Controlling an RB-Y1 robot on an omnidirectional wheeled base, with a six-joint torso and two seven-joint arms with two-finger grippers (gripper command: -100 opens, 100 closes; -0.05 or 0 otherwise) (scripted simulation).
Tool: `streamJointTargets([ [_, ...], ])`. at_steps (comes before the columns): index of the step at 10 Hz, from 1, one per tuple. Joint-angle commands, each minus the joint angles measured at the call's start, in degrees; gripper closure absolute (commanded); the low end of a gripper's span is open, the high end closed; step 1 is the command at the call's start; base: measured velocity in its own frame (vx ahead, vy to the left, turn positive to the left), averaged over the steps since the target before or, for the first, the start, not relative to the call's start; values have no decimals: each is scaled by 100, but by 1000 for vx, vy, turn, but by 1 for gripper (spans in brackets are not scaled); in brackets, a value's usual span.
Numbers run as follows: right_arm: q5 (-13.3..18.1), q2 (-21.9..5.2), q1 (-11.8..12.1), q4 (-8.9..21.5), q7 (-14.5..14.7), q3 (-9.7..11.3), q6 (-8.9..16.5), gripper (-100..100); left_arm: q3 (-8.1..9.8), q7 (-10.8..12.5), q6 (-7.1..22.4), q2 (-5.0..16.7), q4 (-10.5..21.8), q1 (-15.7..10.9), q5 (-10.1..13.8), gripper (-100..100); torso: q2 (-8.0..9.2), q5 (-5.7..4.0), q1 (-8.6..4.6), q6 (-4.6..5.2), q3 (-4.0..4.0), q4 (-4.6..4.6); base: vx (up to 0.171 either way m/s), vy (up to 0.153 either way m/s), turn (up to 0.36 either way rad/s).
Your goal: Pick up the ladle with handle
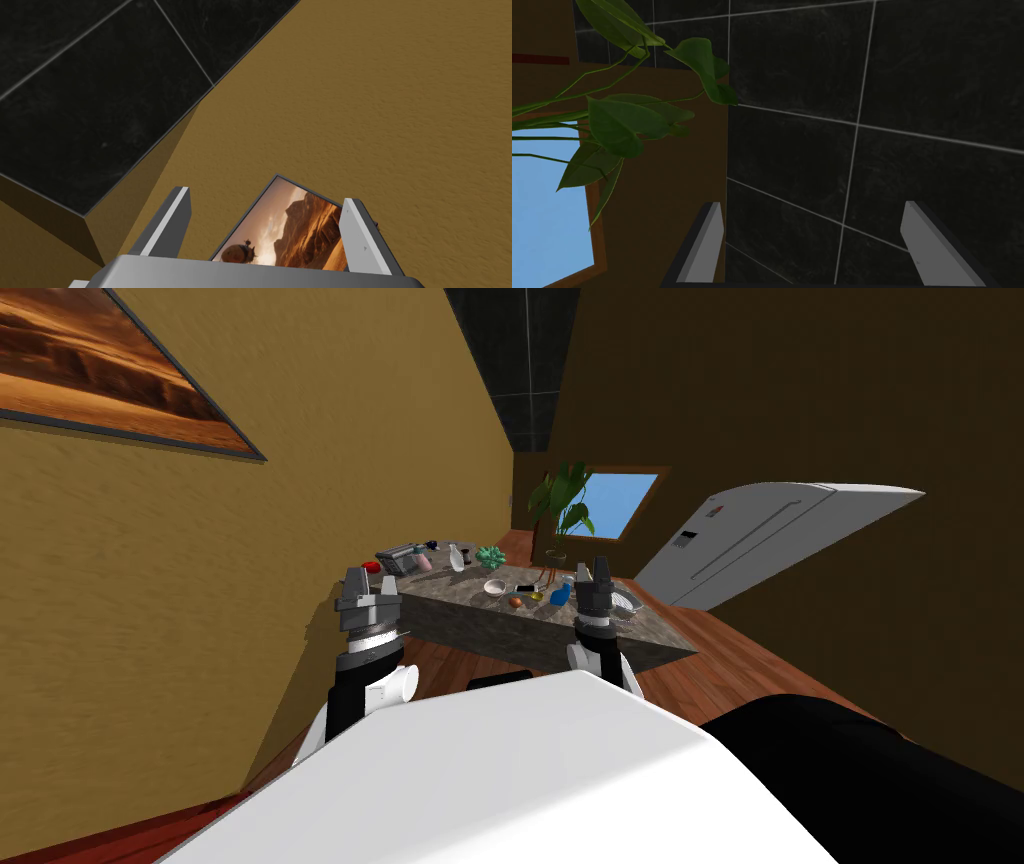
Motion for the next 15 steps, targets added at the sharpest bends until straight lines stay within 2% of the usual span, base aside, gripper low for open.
streamJointTargets([
  [1,2,-172,54,0,-2,-35,22,-100,0,0,0,0,0,0,0,0,0,0,0,0,0,0,-6,1,-41],
  [5,15,-739,413,27,-10,-229,158,-100,0,0,0,0,0,0,0,0,13,0,0,1,7,3,-25,6,-54],
  [10,34,-1514,1224,185,-1,-590,472,-100,0,0,0,0,0,-1,0,0,17,2,10,0,10,4,-37,26,-34],
  [11,34,-1514,1302,185,-1,-590,472,-100,0,0,0,0,0,-1,0,0,17,2,11,0,10,4,-23,24,-3],
  [13,40,-1850,1685,310,15,-742,636,-100,0,0,0,0,0,0,0,0,10,2,10,0,6,2,-19,35,37],
  [14,40,-1850,1785,310,15,-742,636,-100,-1,0,0,0,0,-1,0,0,11,3,13,-1,6,3,-21,35,18],
  [15,42,-2020,1974,389,27,-815,724,-100,0,0,0,0,0,0,0,0,10,3,13,-1,6,3,-19,37,57],
])
